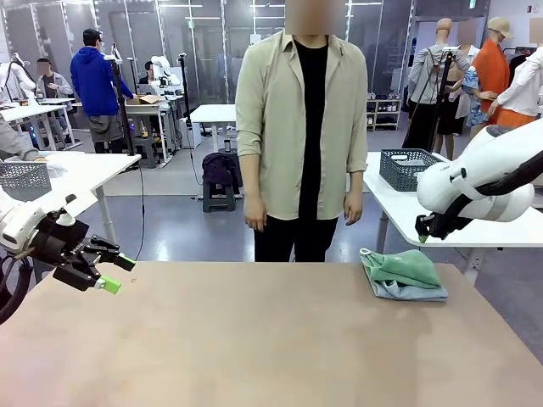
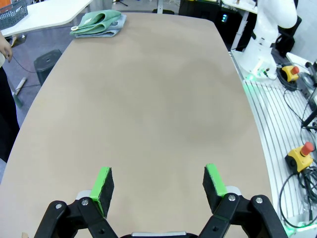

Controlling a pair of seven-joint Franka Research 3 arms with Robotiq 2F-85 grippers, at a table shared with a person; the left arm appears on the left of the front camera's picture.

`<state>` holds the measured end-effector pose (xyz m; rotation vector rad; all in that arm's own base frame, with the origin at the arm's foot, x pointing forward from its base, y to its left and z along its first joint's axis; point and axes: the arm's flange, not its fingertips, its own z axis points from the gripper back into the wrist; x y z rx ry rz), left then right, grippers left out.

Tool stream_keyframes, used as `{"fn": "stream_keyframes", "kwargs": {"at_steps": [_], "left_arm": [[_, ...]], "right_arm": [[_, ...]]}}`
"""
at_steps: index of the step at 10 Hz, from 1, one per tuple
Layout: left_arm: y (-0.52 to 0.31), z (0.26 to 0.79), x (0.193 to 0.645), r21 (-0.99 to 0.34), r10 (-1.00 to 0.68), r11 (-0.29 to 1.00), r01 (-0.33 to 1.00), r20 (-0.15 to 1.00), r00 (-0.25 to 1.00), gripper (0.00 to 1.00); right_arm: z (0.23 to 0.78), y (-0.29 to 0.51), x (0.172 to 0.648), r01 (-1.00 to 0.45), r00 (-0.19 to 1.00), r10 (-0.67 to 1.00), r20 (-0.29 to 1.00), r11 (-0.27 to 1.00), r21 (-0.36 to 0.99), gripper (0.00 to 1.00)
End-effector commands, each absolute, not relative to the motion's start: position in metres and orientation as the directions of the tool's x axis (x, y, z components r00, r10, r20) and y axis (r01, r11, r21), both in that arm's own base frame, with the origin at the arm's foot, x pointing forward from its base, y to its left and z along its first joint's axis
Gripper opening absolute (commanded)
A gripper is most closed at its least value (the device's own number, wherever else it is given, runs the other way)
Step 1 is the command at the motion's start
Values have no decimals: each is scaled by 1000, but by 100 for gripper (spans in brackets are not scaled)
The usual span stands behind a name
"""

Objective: Fold the towels and place them in the basket.
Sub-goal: Stack the folded Towel with hook on the right side of the table.

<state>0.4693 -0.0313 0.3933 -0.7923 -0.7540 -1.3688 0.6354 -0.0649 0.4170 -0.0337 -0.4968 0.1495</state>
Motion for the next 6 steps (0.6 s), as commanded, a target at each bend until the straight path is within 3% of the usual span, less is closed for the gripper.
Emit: {"fn": "stream_keyframes", "kwargs": {"at_steps": [1, 4, 6], "left_arm": [[-32, 396, 470, -61, -547, 45, 997, 834, 75, 92], [-32, 396, 470, -61, -547, 45, 997, 834, 75, 92], [-32, 396, 470, -61, -547, 45, 997, 834, 75, 92]], "right_arm": [[484, -70, 590, -131, 885, 171, 433, 984, -122, 51], [595, -63, 481, -51, 926, 96, 364, 990, -131, 51], [631, -51, 416, 24, 958, 13, 287, 992, -123, 51]]}}
